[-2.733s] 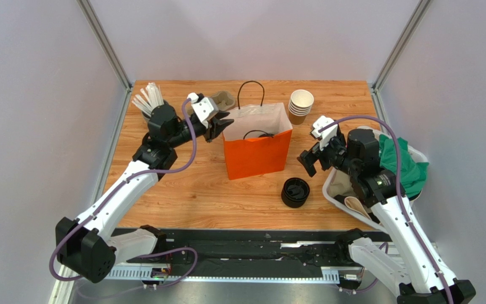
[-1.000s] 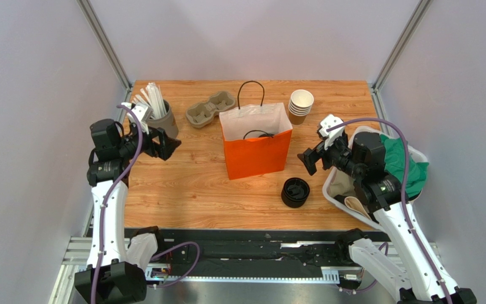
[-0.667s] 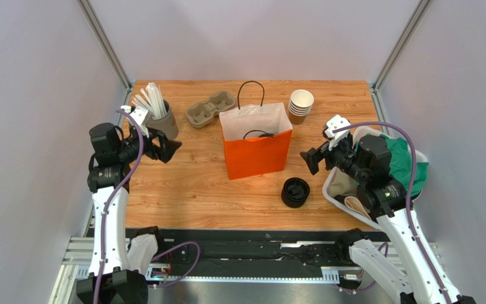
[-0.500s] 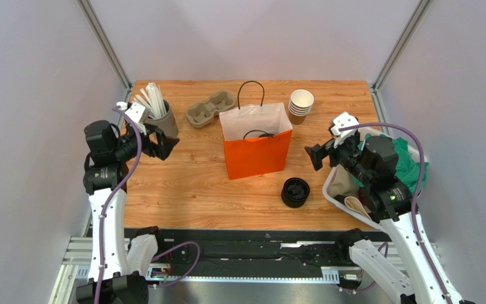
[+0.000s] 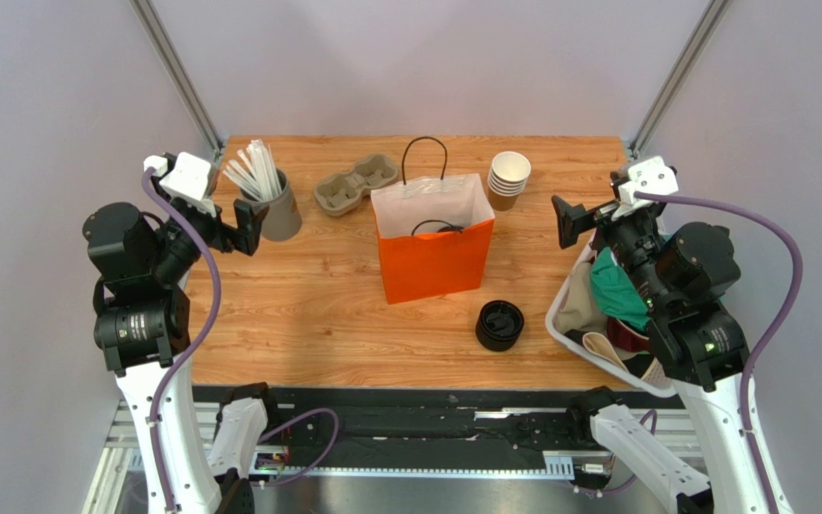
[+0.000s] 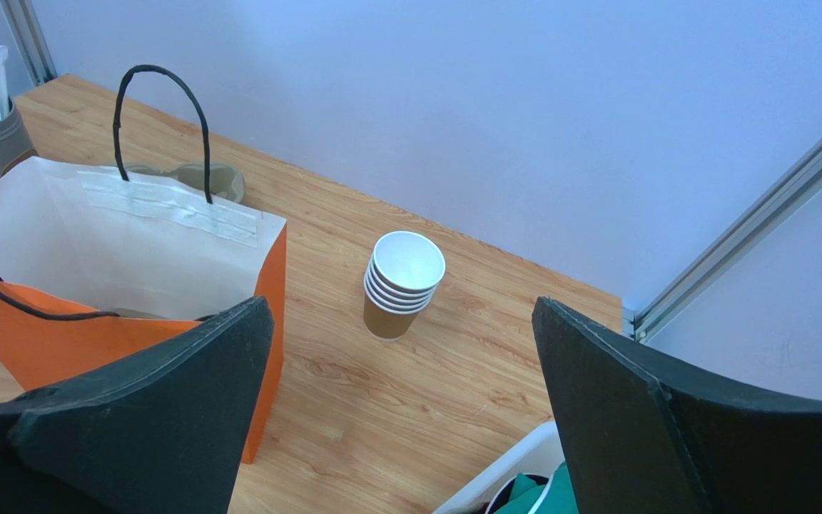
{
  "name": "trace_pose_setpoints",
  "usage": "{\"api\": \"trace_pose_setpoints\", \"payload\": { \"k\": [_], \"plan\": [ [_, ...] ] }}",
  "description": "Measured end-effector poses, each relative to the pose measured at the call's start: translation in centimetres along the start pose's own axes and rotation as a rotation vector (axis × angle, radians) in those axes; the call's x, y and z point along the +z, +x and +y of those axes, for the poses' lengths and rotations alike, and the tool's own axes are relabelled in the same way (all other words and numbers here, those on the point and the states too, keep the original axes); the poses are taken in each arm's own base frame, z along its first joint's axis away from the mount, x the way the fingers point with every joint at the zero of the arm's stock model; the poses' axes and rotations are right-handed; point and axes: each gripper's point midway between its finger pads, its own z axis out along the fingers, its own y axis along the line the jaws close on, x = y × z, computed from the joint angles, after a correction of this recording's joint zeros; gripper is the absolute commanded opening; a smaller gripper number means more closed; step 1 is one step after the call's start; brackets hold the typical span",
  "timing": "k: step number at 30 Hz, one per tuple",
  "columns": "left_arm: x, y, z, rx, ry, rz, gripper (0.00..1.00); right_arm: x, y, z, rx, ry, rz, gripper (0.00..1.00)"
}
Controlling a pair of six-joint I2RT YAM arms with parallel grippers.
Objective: Pack the takeout coffee
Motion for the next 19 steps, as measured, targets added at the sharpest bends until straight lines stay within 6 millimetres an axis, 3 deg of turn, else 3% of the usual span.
{"api": "trace_pose_setpoints", "payload": {
  "k": [7, 19],
  "plan": [
    [0.2, 2.6, 0.6, -0.053, -0.037, 0.073, 0.98, -0.6, -0.4, -0.1, 0.008, 0.009, -0.016, 0.99],
    [0.3, 4.1, 0.9, -0.110, -0.055, 0.096, 0.97, -0.8, 0.6, -0.1, 0.022, 0.022, 0.000, 0.99]
  ]
}}
